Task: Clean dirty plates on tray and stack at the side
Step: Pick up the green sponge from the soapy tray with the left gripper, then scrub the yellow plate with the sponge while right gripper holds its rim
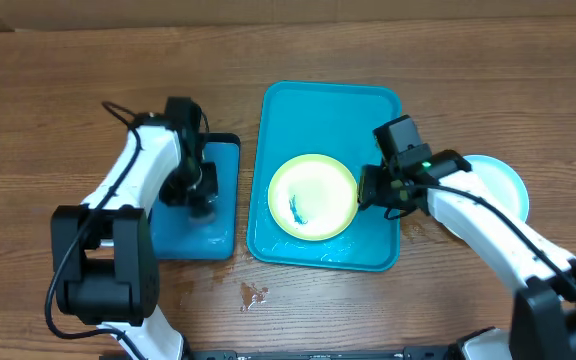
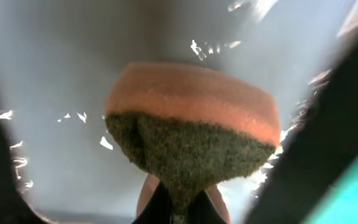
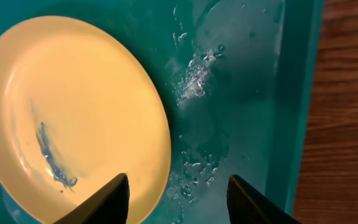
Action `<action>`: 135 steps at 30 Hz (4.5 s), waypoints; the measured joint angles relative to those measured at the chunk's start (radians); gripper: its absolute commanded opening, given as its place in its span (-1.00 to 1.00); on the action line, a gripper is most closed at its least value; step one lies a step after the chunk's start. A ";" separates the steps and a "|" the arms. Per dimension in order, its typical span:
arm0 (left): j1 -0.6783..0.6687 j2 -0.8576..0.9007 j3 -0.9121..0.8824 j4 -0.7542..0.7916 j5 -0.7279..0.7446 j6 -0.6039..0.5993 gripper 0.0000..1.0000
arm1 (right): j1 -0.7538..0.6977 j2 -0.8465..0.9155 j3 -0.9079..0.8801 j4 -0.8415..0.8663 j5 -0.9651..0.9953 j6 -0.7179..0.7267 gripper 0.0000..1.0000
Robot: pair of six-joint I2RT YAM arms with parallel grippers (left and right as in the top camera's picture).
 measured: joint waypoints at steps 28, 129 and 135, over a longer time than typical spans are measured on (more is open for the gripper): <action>-0.417 -0.009 0.053 0.367 0.262 -0.233 -0.91 | 0.000 0.203 -0.006 0.101 -0.157 -0.030 -0.92; -0.448 0.148 0.045 0.110 0.019 -0.243 -0.92 | 0.002 0.203 -0.010 0.103 -0.169 0.006 -0.92; -0.442 0.149 0.114 0.129 -0.215 -0.208 -0.92 | 0.002 0.203 -0.010 0.110 -0.172 0.008 -0.92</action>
